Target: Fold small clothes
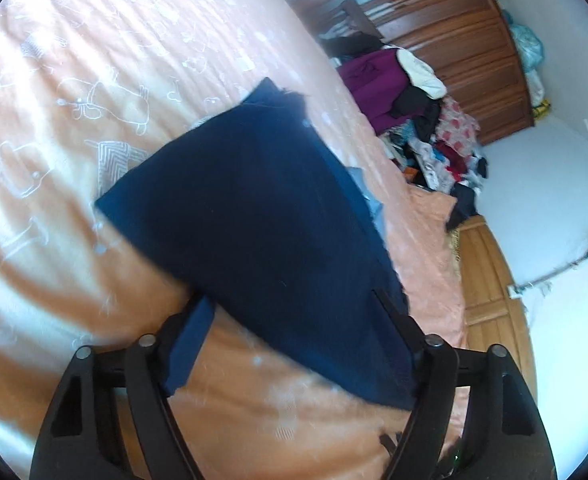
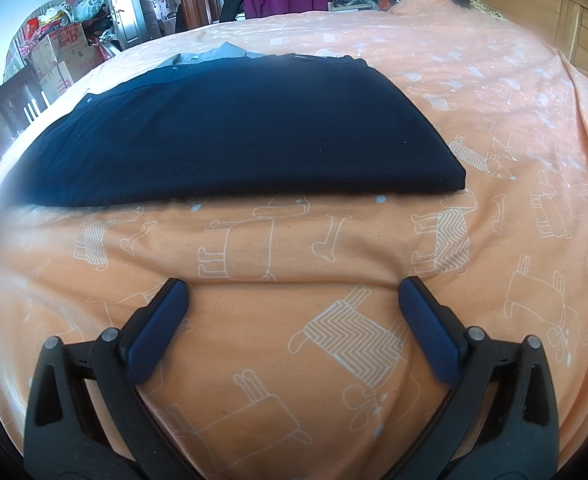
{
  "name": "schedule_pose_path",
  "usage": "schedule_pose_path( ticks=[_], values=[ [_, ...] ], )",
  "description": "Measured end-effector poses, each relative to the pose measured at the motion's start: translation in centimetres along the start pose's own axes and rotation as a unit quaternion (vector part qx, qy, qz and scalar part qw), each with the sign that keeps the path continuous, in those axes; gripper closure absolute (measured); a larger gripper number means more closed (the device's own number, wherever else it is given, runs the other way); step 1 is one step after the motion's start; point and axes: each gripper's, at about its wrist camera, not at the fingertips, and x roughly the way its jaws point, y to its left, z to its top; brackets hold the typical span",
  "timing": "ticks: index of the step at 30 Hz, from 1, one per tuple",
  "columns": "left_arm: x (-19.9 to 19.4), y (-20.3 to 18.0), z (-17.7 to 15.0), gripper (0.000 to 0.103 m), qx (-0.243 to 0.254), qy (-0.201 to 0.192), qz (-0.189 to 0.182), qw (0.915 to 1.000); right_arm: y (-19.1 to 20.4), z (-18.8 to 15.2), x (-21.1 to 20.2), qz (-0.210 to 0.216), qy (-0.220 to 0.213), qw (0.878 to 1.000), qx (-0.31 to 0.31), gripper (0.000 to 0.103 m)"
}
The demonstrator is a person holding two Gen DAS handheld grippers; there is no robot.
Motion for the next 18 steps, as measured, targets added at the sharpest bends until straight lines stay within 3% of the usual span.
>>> schedule_pose_path(
  ticks=[8, 15, 18],
  values=[
    [1.4, 0.4, 1.8, 0.024, -0.019, -0.021, 0.000, 0.9996, 0.0, 0.0, 0.0, 0.000, 0.000, 1.000, 0.000, 0.000],
    [3.0, 0.2, 3.6, 0.026, -0.034, -0.082, 0.007, 0.9960, 0.2, 0.1, -0.2, -0.005, 0.004, 1.000, -0.002, 0.000],
    [3.8, 0.8, 4.6, 0.058, -0.035, -0.095, 0.016, 0.9947, 0.8, 0.3, -1.0, -0.016, 0.015, 1.000, -0.021, 0.000]
  ],
)
